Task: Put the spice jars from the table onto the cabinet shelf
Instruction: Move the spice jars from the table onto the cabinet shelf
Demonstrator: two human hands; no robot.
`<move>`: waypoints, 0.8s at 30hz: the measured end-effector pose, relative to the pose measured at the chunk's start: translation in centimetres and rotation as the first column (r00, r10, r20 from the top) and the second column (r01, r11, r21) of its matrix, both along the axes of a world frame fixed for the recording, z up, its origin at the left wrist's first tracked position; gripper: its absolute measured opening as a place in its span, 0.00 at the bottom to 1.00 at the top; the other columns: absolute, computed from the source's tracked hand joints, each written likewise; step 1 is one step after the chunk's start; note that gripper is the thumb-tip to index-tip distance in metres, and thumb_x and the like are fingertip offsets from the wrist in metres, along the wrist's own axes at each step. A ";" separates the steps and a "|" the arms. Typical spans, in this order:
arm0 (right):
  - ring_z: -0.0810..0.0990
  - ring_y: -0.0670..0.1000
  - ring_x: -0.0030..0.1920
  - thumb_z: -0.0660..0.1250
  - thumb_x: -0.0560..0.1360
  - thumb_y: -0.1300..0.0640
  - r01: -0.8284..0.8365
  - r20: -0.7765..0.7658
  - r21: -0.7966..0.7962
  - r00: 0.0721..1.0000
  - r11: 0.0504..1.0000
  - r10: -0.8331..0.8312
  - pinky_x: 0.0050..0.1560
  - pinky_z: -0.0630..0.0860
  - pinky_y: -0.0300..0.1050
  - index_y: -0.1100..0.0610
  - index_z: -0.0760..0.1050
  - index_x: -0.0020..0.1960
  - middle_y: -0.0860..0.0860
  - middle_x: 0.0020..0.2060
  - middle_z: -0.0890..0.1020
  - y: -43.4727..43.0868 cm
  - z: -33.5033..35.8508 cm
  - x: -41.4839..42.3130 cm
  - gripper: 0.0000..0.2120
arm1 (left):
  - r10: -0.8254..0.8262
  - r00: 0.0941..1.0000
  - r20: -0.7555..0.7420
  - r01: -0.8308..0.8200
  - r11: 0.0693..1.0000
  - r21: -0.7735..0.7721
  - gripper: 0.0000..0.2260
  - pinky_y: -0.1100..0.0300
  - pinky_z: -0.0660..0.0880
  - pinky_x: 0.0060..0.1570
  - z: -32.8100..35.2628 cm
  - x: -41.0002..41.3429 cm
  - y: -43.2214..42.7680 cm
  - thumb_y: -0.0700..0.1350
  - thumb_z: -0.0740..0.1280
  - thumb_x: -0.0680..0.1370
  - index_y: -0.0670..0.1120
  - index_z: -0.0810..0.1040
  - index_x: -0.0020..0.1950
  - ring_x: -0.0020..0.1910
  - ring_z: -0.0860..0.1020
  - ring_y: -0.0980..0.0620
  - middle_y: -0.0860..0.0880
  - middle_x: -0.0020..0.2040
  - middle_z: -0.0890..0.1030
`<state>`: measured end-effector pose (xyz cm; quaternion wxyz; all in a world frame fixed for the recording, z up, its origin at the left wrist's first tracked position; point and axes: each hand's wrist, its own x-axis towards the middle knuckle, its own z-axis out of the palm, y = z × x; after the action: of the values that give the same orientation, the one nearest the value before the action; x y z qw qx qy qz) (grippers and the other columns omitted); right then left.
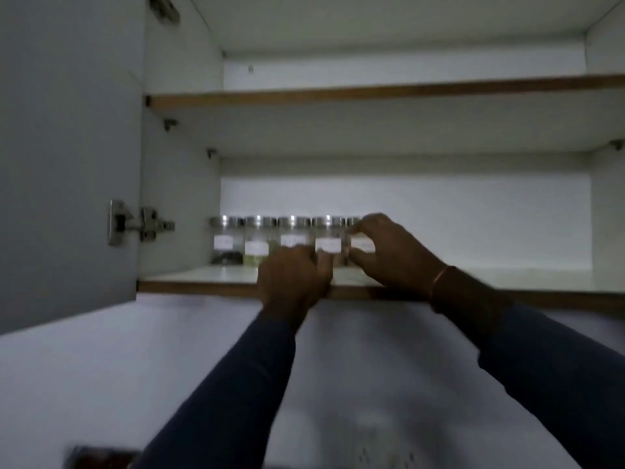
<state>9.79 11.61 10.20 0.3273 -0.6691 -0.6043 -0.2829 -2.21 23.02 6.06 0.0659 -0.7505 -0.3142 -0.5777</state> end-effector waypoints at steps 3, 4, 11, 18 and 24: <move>0.76 0.50 0.60 0.68 0.75 0.50 -0.108 0.077 0.128 0.992 0.986 0.099 0.60 0.69 0.37 0.54 0.78 0.59 0.51 0.59 0.78 -6.6 -5.5 -2.9 0.15 | -0.113 0.993 -0.033 0.115 0.990 0.079 0.18 0.55 0.75 0.38 -1.2 -1.0 -1.5 0.53 0.59 0.77 0.46 0.83 0.36 0.37 0.80 0.46 0.48 0.33 0.83; 0.76 0.47 0.59 0.67 0.75 0.48 -0.154 0.045 0.137 0.988 0.979 0.149 0.59 0.67 0.32 0.53 0.78 0.58 0.48 0.57 0.79 -9.1 -8.5 -3.5 0.14 | -0.192 0.980 -0.047 0.197 0.968 0.158 0.14 0.54 0.73 0.42 -3.3 -1.1 -2.5 0.50 0.61 0.77 0.47 0.83 0.39 0.42 0.79 0.46 0.48 0.37 0.83; 0.81 0.48 0.54 0.72 0.74 0.51 -0.104 -0.664 -0.343 0.730 0.934 -0.162 0.57 0.74 0.38 0.54 0.81 0.56 0.49 0.52 0.84 -18.7 -36.3 -2.9 0.12 | -0.642 0.729 -0.236 0.535 0.750 -0.389 0.08 0.52 0.74 0.51 -31.6 -2.2 -13.8 0.45 0.66 0.77 0.42 0.81 0.47 0.48 0.78 0.44 0.44 0.45 0.82; 0.75 0.54 0.66 0.74 0.72 0.55 -0.060 -0.720 -0.626 0.428 0.777 -0.547 0.66 0.72 0.50 0.57 0.72 0.68 0.54 0.65 0.76 -25.3 -53.0 -5.9 0.26 | -0.699 0.648 -0.301 0.098 0.469 -0.878 0.18 0.51 0.76 0.54 -49.3 -6.7 -23.7 0.57 0.67 0.72 0.49 0.78 0.58 0.57 0.77 0.51 0.48 0.58 0.80; 0.49 0.59 0.78 0.73 0.71 0.48 0.038 -0.480 -0.784 0.596 0.619 -0.644 0.77 0.52 0.52 0.51 0.52 0.79 0.59 0.78 0.49 -25.2 -54.9 -6.5 0.44 | -0.644 0.590 -0.487 -0.085 0.551 -0.830 0.36 0.46 0.65 0.68 -52.1 -6.6 -26.0 0.60 0.67 0.72 0.49 0.60 0.76 0.75 0.57 0.43 0.46 0.77 0.58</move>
<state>3.33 -13.63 -44.66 0.1890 -0.9051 -0.3248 0.1989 -8.81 -3.00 -46.06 -0.2513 -0.9081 -0.3347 -0.0110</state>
